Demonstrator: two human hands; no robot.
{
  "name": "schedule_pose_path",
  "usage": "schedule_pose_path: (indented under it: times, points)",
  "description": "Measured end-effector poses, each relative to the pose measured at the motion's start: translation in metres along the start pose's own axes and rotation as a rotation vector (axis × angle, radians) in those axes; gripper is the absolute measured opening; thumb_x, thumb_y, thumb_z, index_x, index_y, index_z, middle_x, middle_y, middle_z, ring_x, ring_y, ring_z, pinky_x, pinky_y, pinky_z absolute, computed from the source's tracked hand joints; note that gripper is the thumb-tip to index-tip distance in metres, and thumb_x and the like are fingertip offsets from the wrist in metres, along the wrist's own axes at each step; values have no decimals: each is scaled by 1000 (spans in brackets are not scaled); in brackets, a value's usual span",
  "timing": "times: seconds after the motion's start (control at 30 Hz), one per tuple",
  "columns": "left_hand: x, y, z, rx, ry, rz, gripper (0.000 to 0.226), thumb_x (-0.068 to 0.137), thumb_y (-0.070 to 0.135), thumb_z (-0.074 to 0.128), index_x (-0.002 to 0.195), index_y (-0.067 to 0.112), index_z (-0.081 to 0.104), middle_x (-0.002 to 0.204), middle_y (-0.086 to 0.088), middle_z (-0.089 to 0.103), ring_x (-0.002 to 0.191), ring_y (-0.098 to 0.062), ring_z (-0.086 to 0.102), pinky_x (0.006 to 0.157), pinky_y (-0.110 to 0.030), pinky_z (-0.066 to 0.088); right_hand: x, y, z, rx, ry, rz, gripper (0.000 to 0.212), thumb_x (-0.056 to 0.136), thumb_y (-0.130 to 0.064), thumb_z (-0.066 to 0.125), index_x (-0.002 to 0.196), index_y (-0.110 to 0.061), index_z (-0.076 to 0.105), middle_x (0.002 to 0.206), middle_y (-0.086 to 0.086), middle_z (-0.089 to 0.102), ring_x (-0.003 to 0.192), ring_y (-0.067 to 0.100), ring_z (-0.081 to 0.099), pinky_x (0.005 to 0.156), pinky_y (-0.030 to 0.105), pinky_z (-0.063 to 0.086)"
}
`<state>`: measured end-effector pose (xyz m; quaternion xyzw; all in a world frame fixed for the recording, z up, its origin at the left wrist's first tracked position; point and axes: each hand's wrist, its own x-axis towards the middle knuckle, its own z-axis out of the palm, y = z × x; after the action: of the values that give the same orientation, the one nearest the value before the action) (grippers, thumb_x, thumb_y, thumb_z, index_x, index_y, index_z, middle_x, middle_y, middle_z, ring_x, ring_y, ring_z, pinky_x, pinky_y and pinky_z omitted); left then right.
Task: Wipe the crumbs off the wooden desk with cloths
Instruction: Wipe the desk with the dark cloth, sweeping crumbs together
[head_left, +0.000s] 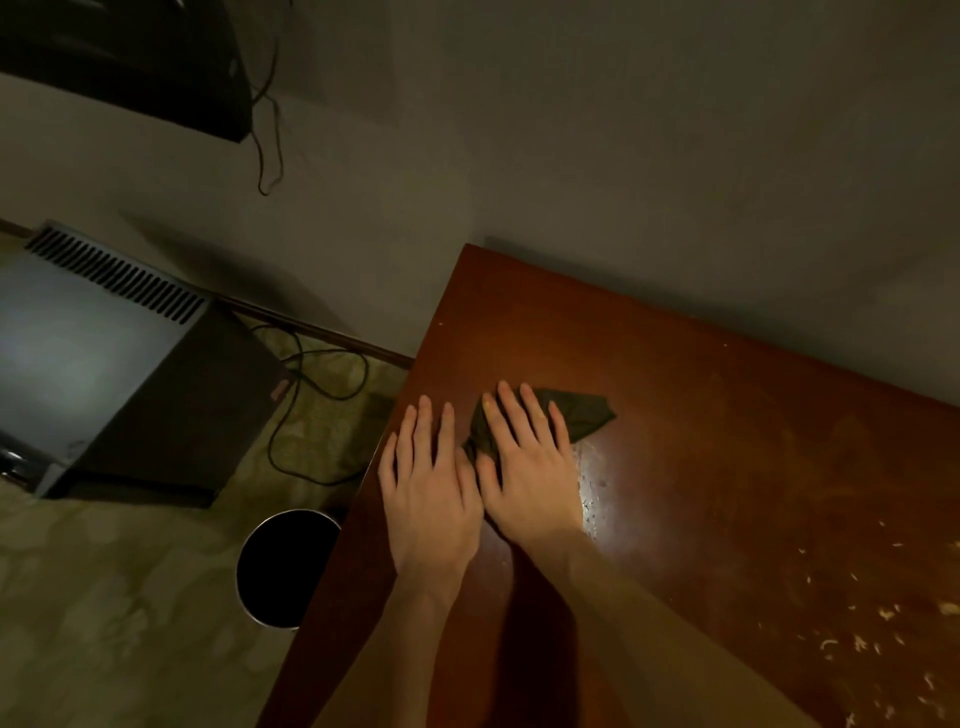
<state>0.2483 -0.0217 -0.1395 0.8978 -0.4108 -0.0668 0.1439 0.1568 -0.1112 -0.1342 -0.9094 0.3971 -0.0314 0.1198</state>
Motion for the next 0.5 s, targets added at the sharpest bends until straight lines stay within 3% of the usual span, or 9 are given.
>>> schedule_pose_path:
  times: [0.1, 0.2, 0.27, 0.37, 0.5]
  points:
    - [0, 0, 0, 52, 5, 1, 54, 109, 34, 29, 160, 18, 39, 168, -7, 35, 157, -21, 28, 125, -46, 27, 8, 0, -2, 4, -7, 5, 65, 103, -47, 29, 162, -22, 33, 172, 0, 24, 161, 21, 10, 130, 50, 10]
    - [18, 4, -11, 166, -29, 48, 53, 104, 34, 29, 147, 13, 53, 146, -12, 56, 132, -30, 51, 109, -48, 40, 13, 1, 1, 4, 11, 22, 64, 103, -44, 34, 162, -22, 32, 172, 1, 24, 161, 22, 10, 130, 49, 8]
    - [39, 5, -18, 197, -93, 120, 52, 99, 35, 26, 139, 14, 53, 134, -10, 56, 119, -29, 53, 100, -46, 43, 21, 4, 2, 1, 33, 46, 64, 102, -41, 38, 162, -21, 32, 172, 2, 24, 161, 22, 11, 131, 48, 7]
    - [55, -5, -14, 114, -93, 235, 51, 102, 33, 29, 145, 16, 51, 145, -7, 54, 130, -26, 50, 107, -45, 43, 35, 4, 2, 7, 52, 94, 65, 101, -42, 37, 162, -22, 32, 172, 2, 24, 161, 23, 11, 130, 49, 10]
    - [51, -17, -5, -11, -54, 238, 54, 106, 34, 41, 157, 16, 43, 165, -2, 40, 152, -18, 35, 124, -36, 22, 74, 13, -2, 13, 80, 107, 66, 101, -45, 37, 162, -21, 33, 171, 2, 27, 160, 25, 14, 129, 51, 12]
